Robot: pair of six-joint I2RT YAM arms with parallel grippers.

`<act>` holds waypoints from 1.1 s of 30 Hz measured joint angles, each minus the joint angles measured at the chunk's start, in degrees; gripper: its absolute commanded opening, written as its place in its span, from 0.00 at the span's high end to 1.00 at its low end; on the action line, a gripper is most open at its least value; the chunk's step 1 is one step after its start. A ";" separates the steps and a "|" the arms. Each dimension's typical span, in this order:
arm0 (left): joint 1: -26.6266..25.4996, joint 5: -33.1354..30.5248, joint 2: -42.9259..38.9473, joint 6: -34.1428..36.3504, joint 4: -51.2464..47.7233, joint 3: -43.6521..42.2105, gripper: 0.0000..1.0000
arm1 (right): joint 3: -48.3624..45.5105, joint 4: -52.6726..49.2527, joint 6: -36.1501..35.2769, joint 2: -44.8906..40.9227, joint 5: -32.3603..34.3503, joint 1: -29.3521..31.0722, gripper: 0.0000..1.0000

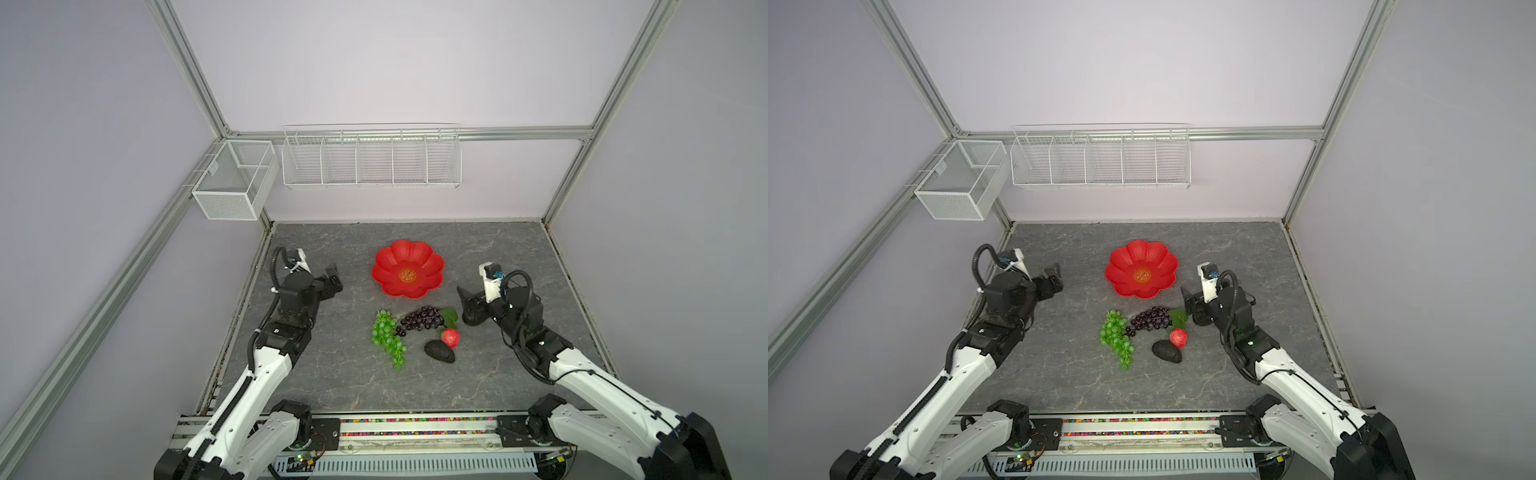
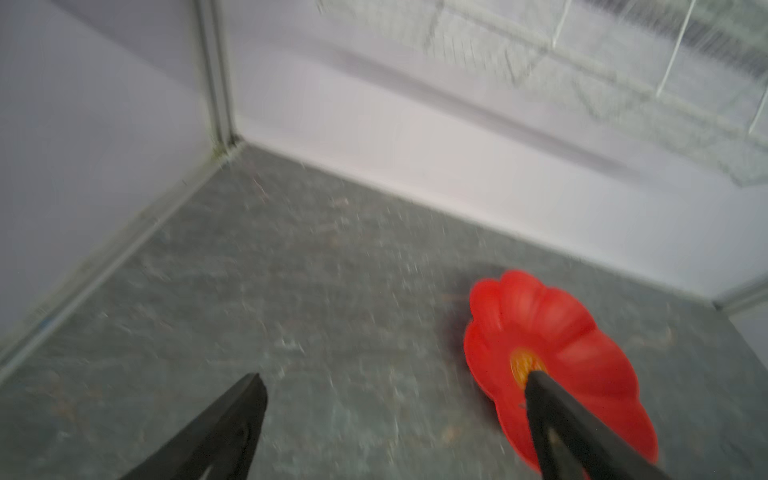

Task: Place and organize the fake fruits in the fruit bowl
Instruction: 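Grasp the green grapes with the left gripper while the right hovers nearby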

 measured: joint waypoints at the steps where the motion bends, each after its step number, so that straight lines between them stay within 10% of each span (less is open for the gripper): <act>1: -3.17 0.63 0.85 -1.49 -4.31 0.02 0.08 | -2.03 0.57 0.00 -0.68 -1.77 0.92 0.12; 11: -19.71 5.79 4.68 -13.79 -17.44 0.04 0.21 | -9.16 4.13 -1.38 -0.70 -15.80 3.15 0.12; 33: -21.27 13.62 29.33 -14.75 -7.30 1.75 0.37 | -7.04 5.09 -3.89 3.41 -21.49 6.84 0.12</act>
